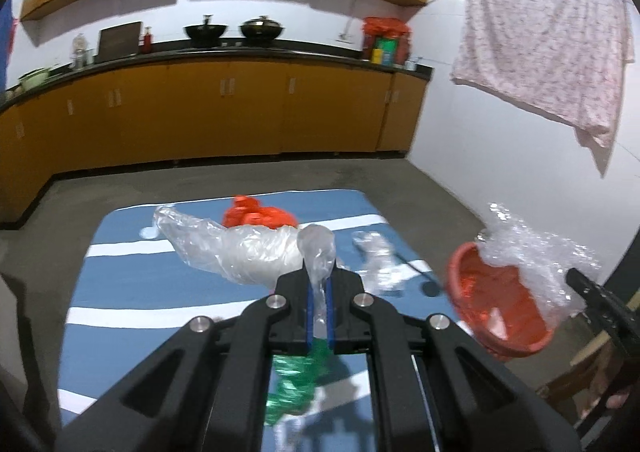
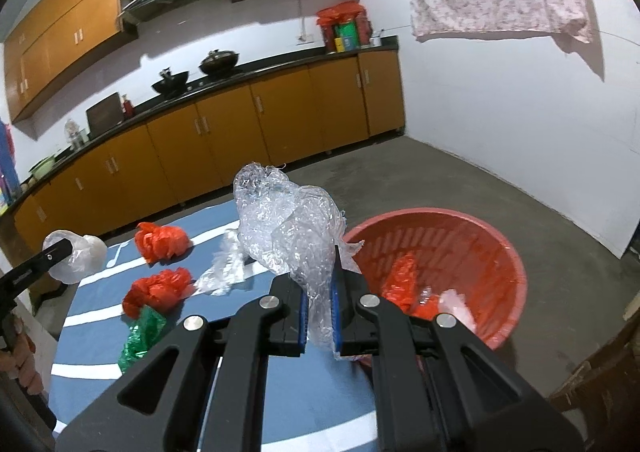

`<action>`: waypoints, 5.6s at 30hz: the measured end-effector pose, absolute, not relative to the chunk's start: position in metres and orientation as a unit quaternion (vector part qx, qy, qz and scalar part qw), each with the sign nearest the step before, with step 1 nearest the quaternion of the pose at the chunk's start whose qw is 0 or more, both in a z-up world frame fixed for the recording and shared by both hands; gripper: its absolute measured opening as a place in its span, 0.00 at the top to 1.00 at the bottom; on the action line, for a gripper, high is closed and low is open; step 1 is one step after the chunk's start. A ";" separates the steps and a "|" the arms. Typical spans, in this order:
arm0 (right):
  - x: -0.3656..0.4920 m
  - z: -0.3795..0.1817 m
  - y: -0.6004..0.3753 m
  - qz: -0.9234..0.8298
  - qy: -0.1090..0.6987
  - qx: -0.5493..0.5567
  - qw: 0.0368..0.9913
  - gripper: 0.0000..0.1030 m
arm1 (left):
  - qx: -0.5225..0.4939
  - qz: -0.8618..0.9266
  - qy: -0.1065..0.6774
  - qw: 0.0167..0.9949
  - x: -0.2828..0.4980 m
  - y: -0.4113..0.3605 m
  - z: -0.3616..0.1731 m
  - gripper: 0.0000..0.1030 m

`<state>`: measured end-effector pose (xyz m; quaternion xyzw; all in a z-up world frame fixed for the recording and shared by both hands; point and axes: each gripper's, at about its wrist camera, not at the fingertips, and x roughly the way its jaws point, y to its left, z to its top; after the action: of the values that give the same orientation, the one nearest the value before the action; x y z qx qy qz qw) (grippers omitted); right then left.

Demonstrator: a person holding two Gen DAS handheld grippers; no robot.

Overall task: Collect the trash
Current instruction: 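Carry the clear bag and bubble wrap to the red basket and release both, then return the left gripper to the table and grasp the green bag, then grasp the clear plastic bag with the right gripper while the left gripper holds the green bag, then carry the green and clear bags over the red basket and release them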

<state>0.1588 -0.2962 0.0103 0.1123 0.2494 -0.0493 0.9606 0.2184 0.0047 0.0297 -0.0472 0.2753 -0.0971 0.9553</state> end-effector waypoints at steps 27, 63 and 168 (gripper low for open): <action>0.152 -0.010 -0.401 -0.169 0.241 0.163 0.942 0.91 | -0.006 -0.297 0.271 0.915 0.215 -0.209 0.017 0.94; 0.144 -0.037 -0.369 -0.141 0.264 0.131 0.945 0.25 | 0.008 -0.142 0.294 0.945 0.210 -0.104 -0.034 0.27; 0.186 -0.012 -0.246 0.006 0.302 0.108 0.947 0.93 | -0.074 -0.050 0.328 0.941 0.214 0.051 -0.015 0.67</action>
<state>0.1863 -0.2464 -0.0122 0.1078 0.3017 0.0058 0.9473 0.2145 0.0510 -0.0146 -0.0739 0.3276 -0.0503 0.9406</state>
